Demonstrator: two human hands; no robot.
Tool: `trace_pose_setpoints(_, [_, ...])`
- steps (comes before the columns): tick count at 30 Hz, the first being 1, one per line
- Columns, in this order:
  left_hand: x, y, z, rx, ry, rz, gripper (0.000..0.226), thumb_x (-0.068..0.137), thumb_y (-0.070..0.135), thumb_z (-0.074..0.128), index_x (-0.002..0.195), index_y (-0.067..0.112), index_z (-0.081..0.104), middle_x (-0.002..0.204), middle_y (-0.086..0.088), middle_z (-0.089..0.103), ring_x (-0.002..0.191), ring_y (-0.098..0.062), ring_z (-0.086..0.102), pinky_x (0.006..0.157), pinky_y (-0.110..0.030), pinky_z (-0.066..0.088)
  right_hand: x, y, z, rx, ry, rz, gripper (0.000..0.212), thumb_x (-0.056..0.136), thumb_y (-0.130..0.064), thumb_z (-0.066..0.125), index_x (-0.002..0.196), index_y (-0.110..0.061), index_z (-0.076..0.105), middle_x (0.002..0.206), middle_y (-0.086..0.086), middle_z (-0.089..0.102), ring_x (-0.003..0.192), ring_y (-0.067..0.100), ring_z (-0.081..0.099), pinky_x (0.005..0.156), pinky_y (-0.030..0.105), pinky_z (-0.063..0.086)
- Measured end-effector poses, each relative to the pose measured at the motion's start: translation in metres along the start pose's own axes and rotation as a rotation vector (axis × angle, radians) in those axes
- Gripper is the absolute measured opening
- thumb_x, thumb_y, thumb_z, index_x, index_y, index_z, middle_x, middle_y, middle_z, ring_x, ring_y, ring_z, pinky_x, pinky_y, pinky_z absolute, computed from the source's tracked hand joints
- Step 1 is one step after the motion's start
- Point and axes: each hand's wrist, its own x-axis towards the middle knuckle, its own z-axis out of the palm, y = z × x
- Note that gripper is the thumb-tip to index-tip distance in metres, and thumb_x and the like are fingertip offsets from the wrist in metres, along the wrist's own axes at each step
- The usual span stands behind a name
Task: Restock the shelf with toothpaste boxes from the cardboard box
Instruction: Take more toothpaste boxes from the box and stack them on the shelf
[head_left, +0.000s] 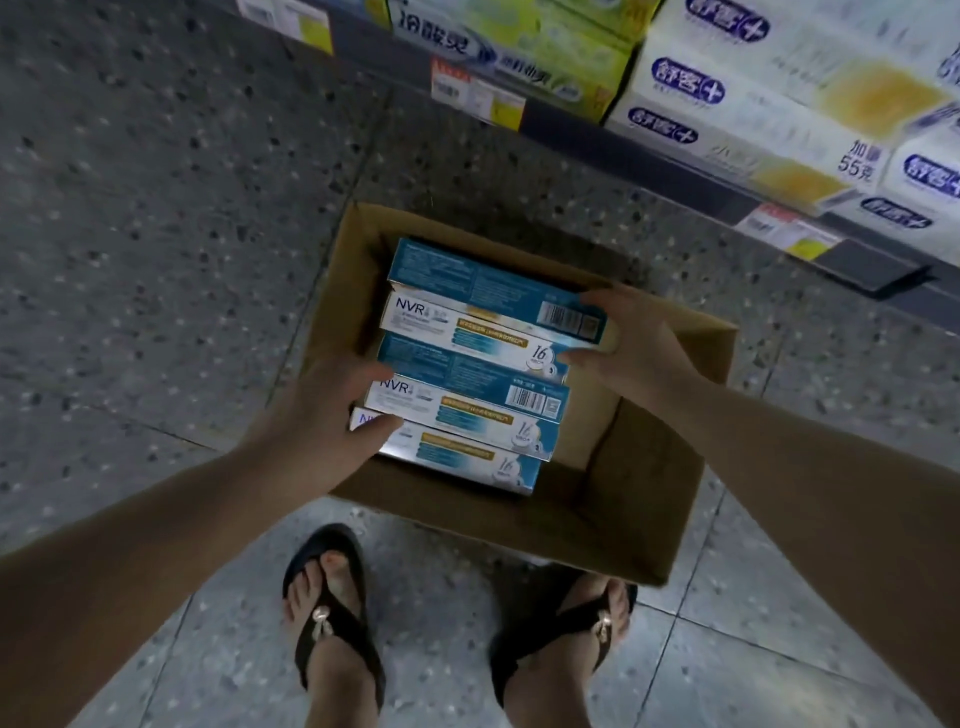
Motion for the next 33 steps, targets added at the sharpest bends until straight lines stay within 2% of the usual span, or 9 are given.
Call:
trace_pose_setpoints(4, [0.008,-0.003,0.012,-0.001,0.014,0.005,0.046,0.079,0.025,0.066,0.123,0.02,0.053,0.122,-0.005,0.053,0.104,-0.018,0.054,0.092,-0.042,0.047,0.01,0.009,0.017,-0.133,0.058,-0.036,0.081,0.073,-0.031,0.073,0.141,-0.019,0.03,0.146,0.005,0.033,0.135,0.025,0.026,0.111,0.037,0.025])
trace_pose_setpoints(8, [0.015,-0.009,0.019,0.014,0.022,0.032,0.045,0.081,0.024,0.065,0.123,0.019,0.053,0.124,-0.006,0.051,0.098,-0.013,0.049,0.091,-0.039,0.047,0.015,0.011,0.032,-0.201,0.137,-0.05,0.081,0.075,-0.032,0.07,0.142,-0.02,0.026,0.144,0.005,0.032,0.133,0.027,0.027,0.108,0.041,0.031])
trace_pose_setpoints(12, [0.025,-0.013,0.019,0.024,0.032,0.037,0.045,0.081,0.022,0.065,0.123,0.015,0.053,0.125,-0.009,0.051,0.105,-0.022,0.054,0.091,-0.038,0.046,0.023,0.013,0.044,-0.194,0.07,-0.028,0.079,0.078,-0.033,0.068,0.142,-0.019,0.025,0.141,0.008,0.038,0.131,0.03,0.032,0.103,0.044,0.036])
trace_pose_setpoints(17, [0.036,-0.011,0.014,0.029,0.076,0.03,0.045,0.08,0.018,0.067,0.123,0.011,0.054,0.121,-0.011,0.054,0.104,-0.024,0.056,0.087,-0.031,0.042,0.01,0.012,0.034,0.045,0.081,-0.029,0.061,0.077,-0.027,0.07,0.13,-0.015,0.044,0.123,0.009,0.052,0.111,0.025,0.052,0.082,0.027,0.038])
trace_pose_setpoints(21, [0.042,-0.007,0.008,0.034,0.112,0.035,0.044,0.078,0.019,0.067,0.12,0.013,0.056,0.119,-0.011,0.056,0.105,-0.026,0.057,0.089,-0.035,0.045,-0.034,0.018,-0.002,0.184,0.097,-0.03,0.054,0.074,-0.025,0.073,0.122,-0.016,0.05,0.105,-0.004,0.054,0.086,0.004,0.053,0.063,0.008,0.036])
trace_pose_setpoints(24, [0.052,0.001,0.005,0.11,0.094,0.047,0.044,0.08,0.019,0.066,0.123,0.014,0.054,0.121,-0.013,0.053,0.106,-0.029,0.055,0.089,-0.037,0.045,-0.071,0.03,-0.037,0.292,0.16,-0.019,0.056,0.07,-0.019,0.076,0.121,-0.018,0.051,0.094,-0.009,0.057,0.078,-0.001,0.053,0.059,0.001,0.041])
trace_pose_setpoints(25, [0.059,0.003,0.006,0.134,0.088,0.07,0.045,0.08,0.019,0.066,0.123,0.013,0.053,0.123,-0.013,0.052,0.108,-0.03,0.054,0.092,-0.04,0.045,-0.082,0.034,-0.048,0.368,0.169,-0.011,0.06,0.066,-0.029,0.077,0.119,-0.025,0.051,0.094,-0.015,0.059,0.081,-0.002,0.056,0.062,-0.001,0.042])
trace_pose_setpoints(28, [0.086,0.007,0.01,0.231,0.075,0.135,0.052,0.078,0.024,0.067,0.126,0.015,0.049,0.132,-0.011,0.047,0.121,-0.03,0.045,0.099,-0.046,0.042,-0.103,0.051,-0.071,0.487,0.161,0.042,0.082,0.038,-0.075,0.071,0.111,-0.043,0.052,0.101,-0.017,0.068,0.094,0.003,0.065,0.076,0.021,0.056])
trace_pose_setpoints(33, [0.126,0.011,0.024,0.32,0.047,0.122,0.072,0.076,0.03,0.069,0.138,0.022,0.033,0.147,-0.006,0.03,0.134,-0.028,0.029,0.109,-0.047,0.032,-0.101,0.078,-0.076,0.486,0.227,0.073,0.093,0.033,-0.081,0.069,0.115,-0.043,0.051,0.104,-0.024,0.067,0.096,0.004,0.066,0.075,0.037,0.057])
